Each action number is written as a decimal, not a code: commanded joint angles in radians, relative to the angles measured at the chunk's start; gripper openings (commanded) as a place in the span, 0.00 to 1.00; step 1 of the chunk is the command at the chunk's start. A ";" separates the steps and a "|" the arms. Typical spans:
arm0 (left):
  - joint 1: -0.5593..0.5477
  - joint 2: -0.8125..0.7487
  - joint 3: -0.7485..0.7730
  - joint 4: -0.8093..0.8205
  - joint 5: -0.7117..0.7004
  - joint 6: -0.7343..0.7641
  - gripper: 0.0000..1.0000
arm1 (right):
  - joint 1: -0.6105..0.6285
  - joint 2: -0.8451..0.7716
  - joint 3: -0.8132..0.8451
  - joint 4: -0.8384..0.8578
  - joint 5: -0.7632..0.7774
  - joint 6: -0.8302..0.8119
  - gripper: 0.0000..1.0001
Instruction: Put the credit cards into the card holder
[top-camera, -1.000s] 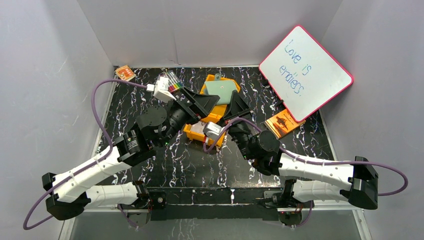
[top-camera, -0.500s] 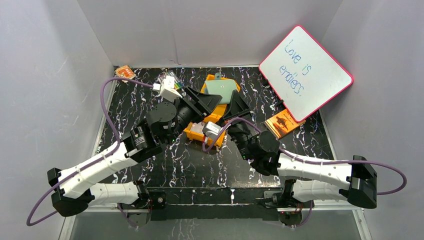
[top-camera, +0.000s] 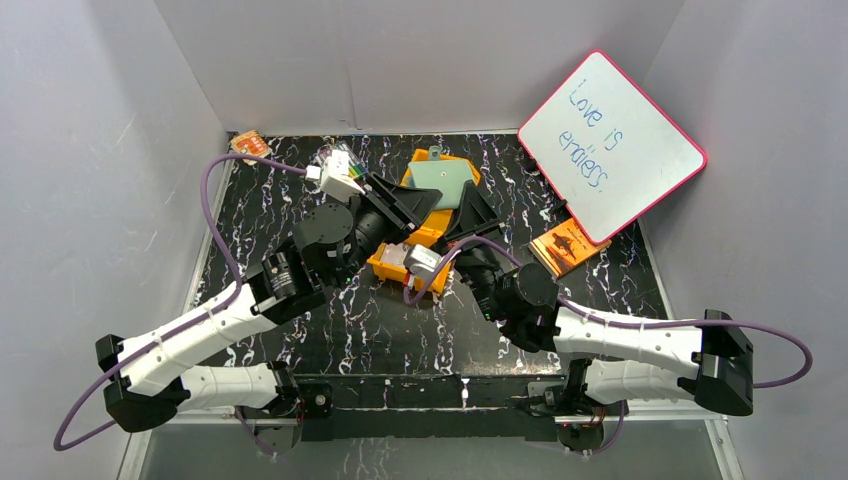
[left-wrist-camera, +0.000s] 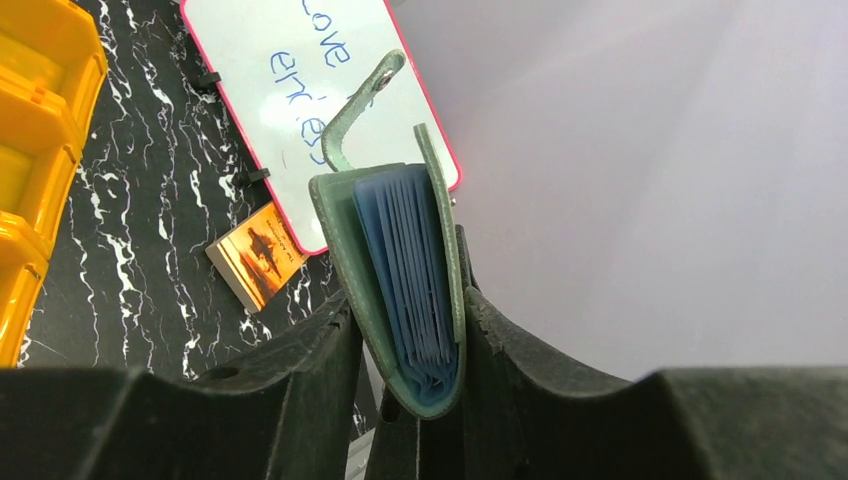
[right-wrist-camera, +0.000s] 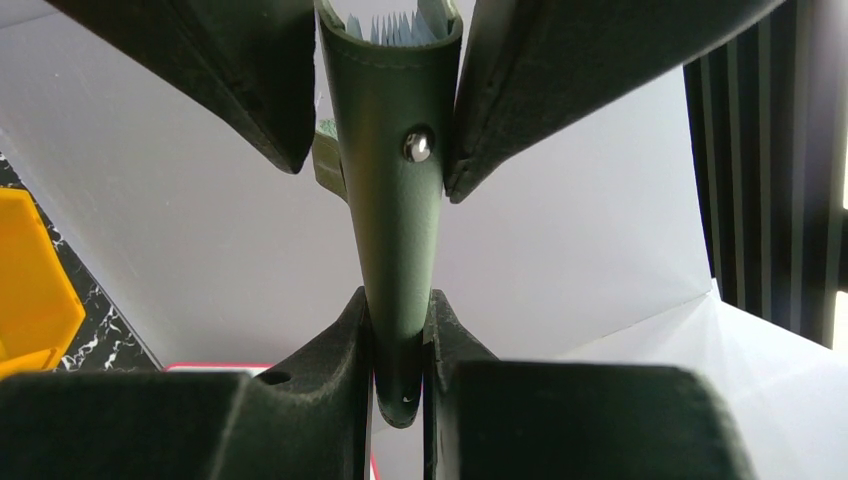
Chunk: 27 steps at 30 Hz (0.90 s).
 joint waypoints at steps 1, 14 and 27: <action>0.002 -0.009 0.025 0.037 -0.043 0.013 0.38 | 0.010 -0.021 0.037 0.106 0.014 -0.007 0.00; 0.002 -0.004 0.016 0.058 -0.037 0.037 0.19 | 0.018 -0.027 0.031 0.106 0.018 -0.005 0.00; 0.002 -0.122 -0.034 -0.008 -0.202 0.140 0.00 | 0.050 -0.123 0.205 -0.722 -0.005 0.503 0.65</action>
